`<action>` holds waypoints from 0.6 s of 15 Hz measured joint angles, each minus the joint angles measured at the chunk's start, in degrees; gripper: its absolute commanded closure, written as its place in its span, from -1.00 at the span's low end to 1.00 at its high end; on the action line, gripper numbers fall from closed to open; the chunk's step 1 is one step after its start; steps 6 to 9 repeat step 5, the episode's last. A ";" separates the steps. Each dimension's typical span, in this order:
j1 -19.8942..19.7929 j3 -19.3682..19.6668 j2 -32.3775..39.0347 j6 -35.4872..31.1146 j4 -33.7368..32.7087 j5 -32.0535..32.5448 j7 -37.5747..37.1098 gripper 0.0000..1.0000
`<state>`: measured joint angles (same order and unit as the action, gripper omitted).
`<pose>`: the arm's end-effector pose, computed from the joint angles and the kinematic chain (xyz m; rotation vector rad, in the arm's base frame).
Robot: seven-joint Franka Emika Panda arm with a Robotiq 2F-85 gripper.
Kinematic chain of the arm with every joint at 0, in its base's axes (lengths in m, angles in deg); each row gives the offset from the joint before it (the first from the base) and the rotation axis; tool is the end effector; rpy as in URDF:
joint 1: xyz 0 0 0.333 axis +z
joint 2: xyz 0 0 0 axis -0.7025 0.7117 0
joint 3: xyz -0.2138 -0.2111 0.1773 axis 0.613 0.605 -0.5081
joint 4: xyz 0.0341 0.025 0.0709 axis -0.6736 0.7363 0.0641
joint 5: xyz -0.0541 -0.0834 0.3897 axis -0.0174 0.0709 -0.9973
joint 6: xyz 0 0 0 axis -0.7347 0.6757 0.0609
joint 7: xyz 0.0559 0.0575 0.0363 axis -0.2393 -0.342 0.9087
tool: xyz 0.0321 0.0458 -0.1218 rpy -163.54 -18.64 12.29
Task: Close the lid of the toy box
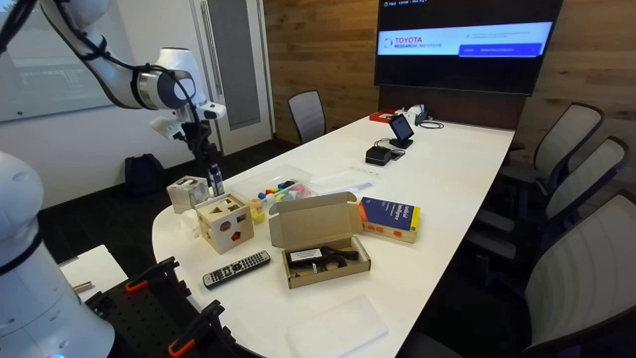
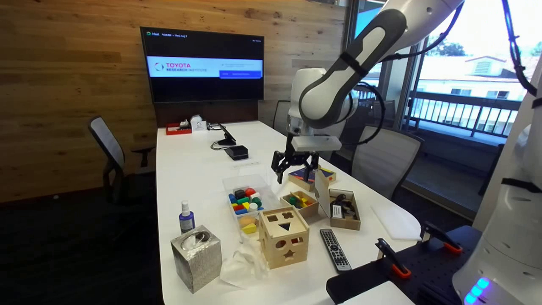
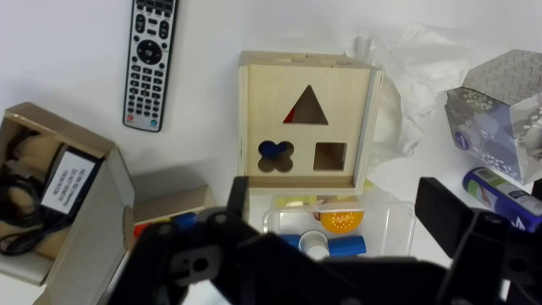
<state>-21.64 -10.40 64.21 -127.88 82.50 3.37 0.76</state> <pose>0.4425 0.2464 0.2755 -3.0711 0.0836 -0.1071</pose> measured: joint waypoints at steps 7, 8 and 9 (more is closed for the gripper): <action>-4.40 -1.70 -3.77 8.33 -4.17 2.07 3.46 -1.00; -4.40 -1.70 -3.77 8.33 -4.17 2.07 3.46 -1.00; -4.40 -1.70 -3.77 8.33 -4.17 2.07 3.46 -1.00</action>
